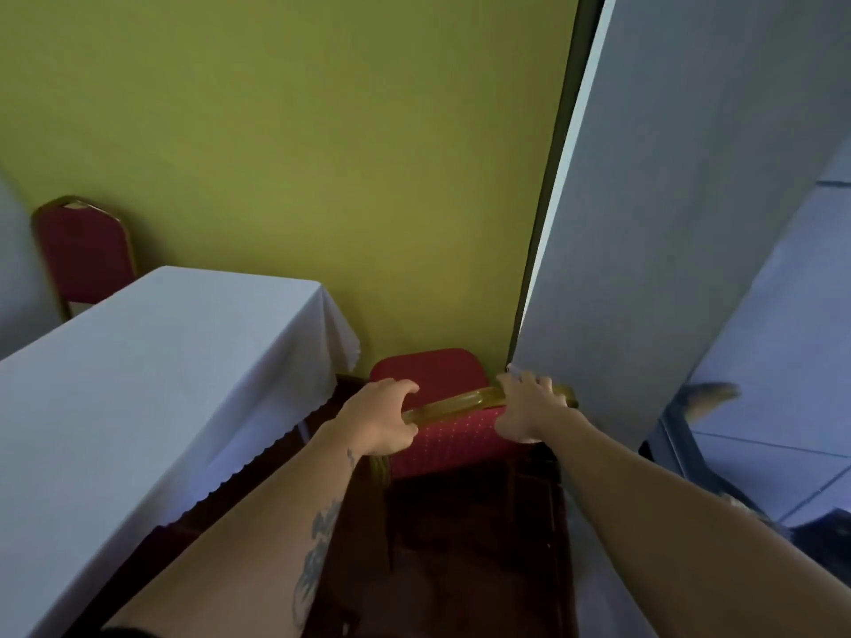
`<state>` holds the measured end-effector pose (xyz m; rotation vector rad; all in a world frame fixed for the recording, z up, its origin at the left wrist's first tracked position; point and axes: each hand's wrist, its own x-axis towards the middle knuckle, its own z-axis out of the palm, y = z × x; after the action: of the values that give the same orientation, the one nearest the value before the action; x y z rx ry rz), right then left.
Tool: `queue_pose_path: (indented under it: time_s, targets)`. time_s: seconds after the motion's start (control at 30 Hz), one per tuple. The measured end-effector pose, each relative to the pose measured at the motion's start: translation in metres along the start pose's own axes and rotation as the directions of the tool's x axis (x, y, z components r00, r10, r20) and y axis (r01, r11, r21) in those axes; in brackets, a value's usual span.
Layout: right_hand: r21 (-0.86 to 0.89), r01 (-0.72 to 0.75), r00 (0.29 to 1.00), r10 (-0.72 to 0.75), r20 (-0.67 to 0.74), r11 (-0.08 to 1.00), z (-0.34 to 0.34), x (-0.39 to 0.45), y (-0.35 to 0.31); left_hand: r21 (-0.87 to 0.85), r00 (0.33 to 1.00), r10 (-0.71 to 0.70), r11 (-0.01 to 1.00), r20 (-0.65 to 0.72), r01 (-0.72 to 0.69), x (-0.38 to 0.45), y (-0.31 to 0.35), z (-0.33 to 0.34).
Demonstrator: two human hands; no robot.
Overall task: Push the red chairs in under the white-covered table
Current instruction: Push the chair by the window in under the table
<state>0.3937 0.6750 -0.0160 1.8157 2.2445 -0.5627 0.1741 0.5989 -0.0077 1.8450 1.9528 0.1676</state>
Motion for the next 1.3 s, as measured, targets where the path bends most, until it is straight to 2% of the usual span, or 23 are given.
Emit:
queue_pose_path:
  time_s: [0.17, 0.3, 0.43, 0.57, 0.7, 0.83, 0.93, 1.03, 1.1, 1.17, 1.23, 1.3]
  targets:
    - [0.077, 0.073, 0.994, -0.078, 0.071, 0.994, 0.001, 0.055, 0.015, 0.038, 0.970, -0.156, 0.988, 0.185, 0.152, 0.053, 0.002, 0.021]
    - [0.032, 0.051, 0.994, -0.054, 0.092, 0.998, 0.002, 0.076, 0.010, 0.098, 0.950, -0.234, 0.971, 0.204, 0.218, 0.079, -0.003, 0.036]
    - [0.097, 0.106, 0.991, -0.113, 0.071, 0.990, 0.009, 0.083, 0.017, 0.133, 0.952, -0.238, 0.968, 0.194, 0.215, 0.089, -0.004, 0.046]
    - [0.051, 0.059, 0.996, -0.062, 0.065, 0.997, 0.000, 0.067, 0.014, 0.165, 0.948, -0.230, 0.967, 0.222, 0.196, 0.084, 0.005, 0.042]
    - [0.058, 0.090, 0.993, -0.094, 0.072, 0.994, 0.000, 0.053, 0.028, 0.186, 0.941, -0.227, 0.965, 0.252, 0.183, 0.062, 0.025, 0.046]
    - [-0.019, 0.110, 0.993, -0.111, -0.028, 0.994, 0.013, 0.042, 0.052, 0.192, 0.939, -0.221, 0.966, 0.263, 0.174, 0.037, 0.048, 0.057]
    - [0.025, 0.047, 0.993, -0.044, -0.114, 0.999, 0.022, 0.030, 0.065, 0.162, 0.934, -0.213, 0.972, 0.287, 0.172, 0.020, 0.062, 0.067]
    - [0.229, -0.113, 0.981, 0.145, -0.132, 0.967, 0.035, 0.014, 0.071, 0.151, 0.942, -0.189, 0.977, 0.276, 0.152, 0.006, 0.067, 0.075]
    - [0.453, -0.152, 0.970, 0.221, -0.104, 0.879, 0.043, -0.001, 0.072, 0.139, 0.945, -0.183, 0.979, 0.271, 0.150, 0.000, 0.065, 0.082]
    - [0.702, -0.116, 0.960, 0.262, -0.104, 0.703, 0.048, -0.012, 0.069, 0.119, 0.939, -0.191, 0.979, 0.286, 0.163, -0.006, 0.058, 0.090]
    - [0.928, -0.098, 0.943, 0.332, -0.029, 0.360, 0.051, -0.018, 0.063, 0.057, 0.933, -0.210, 0.978, 0.292, 0.202, -0.012, 0.049, 0.100]
    - [0.994, -0.106, 0.938, 0.332, 0.095, 0.016, 0.056, -0.019, 0.058, -0.033, 0.941, -0.224, 0.970, 0.252, 0.240, -0.018, 0.041, 0.110]
